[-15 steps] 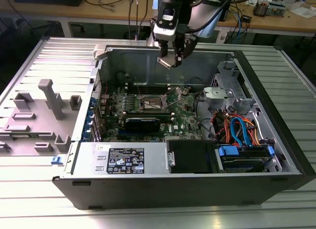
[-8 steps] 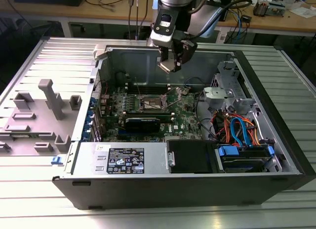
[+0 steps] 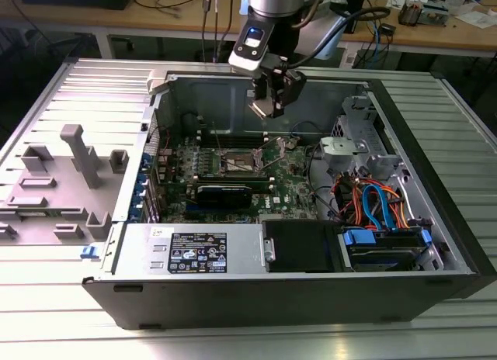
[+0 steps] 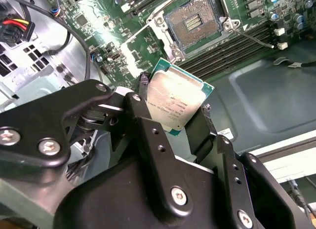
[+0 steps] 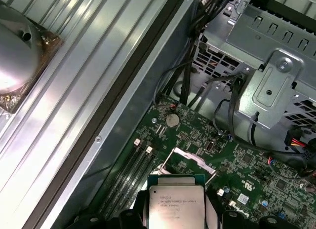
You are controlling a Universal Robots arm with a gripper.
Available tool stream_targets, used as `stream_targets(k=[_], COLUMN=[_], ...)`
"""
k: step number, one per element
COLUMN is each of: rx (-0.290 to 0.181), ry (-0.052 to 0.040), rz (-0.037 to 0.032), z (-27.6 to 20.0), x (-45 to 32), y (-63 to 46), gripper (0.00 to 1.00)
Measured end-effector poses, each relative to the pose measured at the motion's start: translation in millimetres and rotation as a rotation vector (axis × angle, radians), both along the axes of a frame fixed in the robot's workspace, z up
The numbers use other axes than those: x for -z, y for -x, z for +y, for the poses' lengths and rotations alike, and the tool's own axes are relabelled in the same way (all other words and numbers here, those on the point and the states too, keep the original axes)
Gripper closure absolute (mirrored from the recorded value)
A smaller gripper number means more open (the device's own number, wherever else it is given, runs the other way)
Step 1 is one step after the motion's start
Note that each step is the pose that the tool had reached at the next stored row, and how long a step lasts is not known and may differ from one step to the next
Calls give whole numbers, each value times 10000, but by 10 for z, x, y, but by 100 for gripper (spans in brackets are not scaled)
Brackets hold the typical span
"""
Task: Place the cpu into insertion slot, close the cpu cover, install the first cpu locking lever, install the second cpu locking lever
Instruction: 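Place the cpu into insertion slot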
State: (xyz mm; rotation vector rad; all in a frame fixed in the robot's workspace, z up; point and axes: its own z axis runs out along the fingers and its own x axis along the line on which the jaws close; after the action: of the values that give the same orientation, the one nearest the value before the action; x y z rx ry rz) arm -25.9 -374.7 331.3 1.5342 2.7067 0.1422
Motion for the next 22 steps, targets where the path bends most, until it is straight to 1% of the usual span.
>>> stream_targets(k=[15, 20, 22], rx=[50, 928, 1348], ry=[-5, 2, 4], rz=[-3, -1, -1], z=[0, 0, 0], x=[17, 46, 64], y=[-1, 0, 0], gripper=[45, 45, 45])
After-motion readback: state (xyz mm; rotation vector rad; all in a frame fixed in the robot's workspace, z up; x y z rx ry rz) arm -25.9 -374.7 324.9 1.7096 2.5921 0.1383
